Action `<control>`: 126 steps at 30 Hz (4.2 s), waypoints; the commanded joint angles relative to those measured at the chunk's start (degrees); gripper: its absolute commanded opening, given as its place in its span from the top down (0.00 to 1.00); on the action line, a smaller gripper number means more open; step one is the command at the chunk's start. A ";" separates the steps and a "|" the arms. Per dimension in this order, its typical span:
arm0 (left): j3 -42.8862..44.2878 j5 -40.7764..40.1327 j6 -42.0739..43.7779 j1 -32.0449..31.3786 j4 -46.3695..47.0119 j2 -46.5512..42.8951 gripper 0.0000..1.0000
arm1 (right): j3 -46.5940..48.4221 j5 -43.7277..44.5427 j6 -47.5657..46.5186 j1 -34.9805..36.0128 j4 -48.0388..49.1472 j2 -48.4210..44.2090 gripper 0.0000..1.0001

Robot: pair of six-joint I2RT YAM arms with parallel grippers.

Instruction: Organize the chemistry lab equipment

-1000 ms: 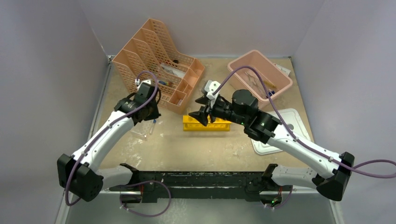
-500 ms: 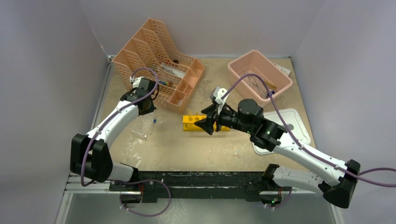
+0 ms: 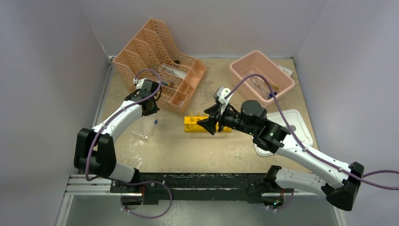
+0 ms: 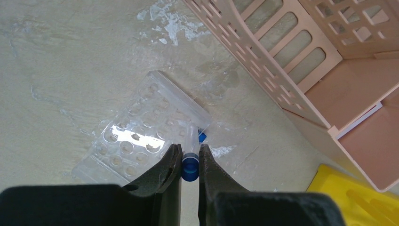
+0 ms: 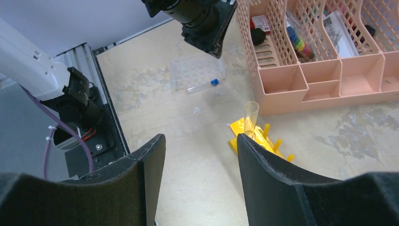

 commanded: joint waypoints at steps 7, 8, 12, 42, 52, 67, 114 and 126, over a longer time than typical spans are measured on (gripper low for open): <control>-1.34 1.72 0.08 1.11 2.74 0.44 0.98 | 0.42 1.87 0.50 -0.23 1.97 0.46 0.41; -1.57 1.98 -0.04 1.13 3.24 0.65 0.97 | 0.43 1.87 0.46 -0.26 2.07 0.60 0.41; -2.51 1.57 -1.10 1.28 4.90 1.52 0.94 | 0.53 1.87 0.49 -0.22 2.53 1.11 0.41; 3.13 1.41 -2.22 1.24 -2.32 -18.21 0.44 | 11.73 13.06 9.28 0.42 -7.36 13.47 0.45; 11.50 -6.40 -1.04 1.22 -8.93 -31.49 0.44 | 24.45 31.15 7.16 14.20 -6.34 30.87 0.46; 15.08 -8.82 2.05 1.24 -16.18 -36.35 0.44 | 38.96 32.68 19.87 18.40 -6.36 59.86 0.41; 10.30 -7.71 3.62 1.22 -15.91 -33.69 0.41 | 43.99 44.90 26.06 16.59 -4.94 75.69 0.72; 10.20 -7.70 3.31 1.24 -15.90 -33.58 0.41 | 47.23 39.04 26.71 13.30 -8.97 79.99 0.74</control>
